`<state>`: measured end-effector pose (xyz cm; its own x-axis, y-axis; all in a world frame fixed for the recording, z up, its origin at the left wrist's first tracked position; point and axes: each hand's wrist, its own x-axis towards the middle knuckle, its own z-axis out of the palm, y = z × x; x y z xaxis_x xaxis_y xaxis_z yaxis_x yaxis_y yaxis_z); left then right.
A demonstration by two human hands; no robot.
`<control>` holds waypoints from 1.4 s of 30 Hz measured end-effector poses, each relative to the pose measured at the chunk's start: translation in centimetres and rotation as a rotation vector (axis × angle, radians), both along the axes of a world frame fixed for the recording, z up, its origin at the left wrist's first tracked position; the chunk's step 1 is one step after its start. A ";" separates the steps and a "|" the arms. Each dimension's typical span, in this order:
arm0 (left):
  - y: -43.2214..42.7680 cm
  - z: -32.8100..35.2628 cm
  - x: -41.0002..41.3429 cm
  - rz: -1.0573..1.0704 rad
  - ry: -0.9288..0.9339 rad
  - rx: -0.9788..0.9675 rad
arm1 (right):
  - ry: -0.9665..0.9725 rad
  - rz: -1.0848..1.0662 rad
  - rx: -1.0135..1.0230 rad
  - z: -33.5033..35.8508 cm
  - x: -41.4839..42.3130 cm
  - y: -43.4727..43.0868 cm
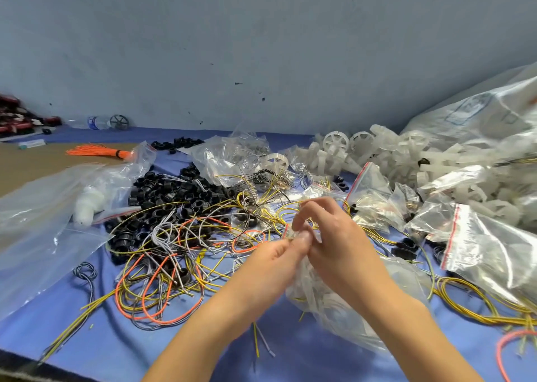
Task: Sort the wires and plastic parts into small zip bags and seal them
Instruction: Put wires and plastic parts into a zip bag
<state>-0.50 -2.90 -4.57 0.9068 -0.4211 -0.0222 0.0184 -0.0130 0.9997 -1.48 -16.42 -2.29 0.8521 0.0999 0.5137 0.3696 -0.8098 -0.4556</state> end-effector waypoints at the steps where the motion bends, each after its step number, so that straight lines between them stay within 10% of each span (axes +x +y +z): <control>1: 0.4 -0.1 -0.2 -0.001 -0.074 0.033 | 0.019 0.007 0.001 0.0 0.3 -0.3; 18: 3.6 -1.3 0.2 -0.208 -0.077 0.100 | 0.731 0.153 0.051 0.6 4.4 -2.7; 27: 5.7 -0.6 2.0 0.030 -0.550 0.540 | 0.335 0.157 0.652 1.8 4.3 -4.5; 33: 4.4 1.7 2.2 0.094 -0.454 0.400 | 0.075 0.146 0.761 4.5 1.7 -6.2; 39: 3.0 10.5 -0.5 0.430 -1.159 0.395 | -0.248 0.156 0.946 8.1 -0.8 -8.1; 42: 2.2 11.5 -0.8 0.479 -1.156 0.519 | -0.256 0.142 1.011 7.8 -1.6 -7.9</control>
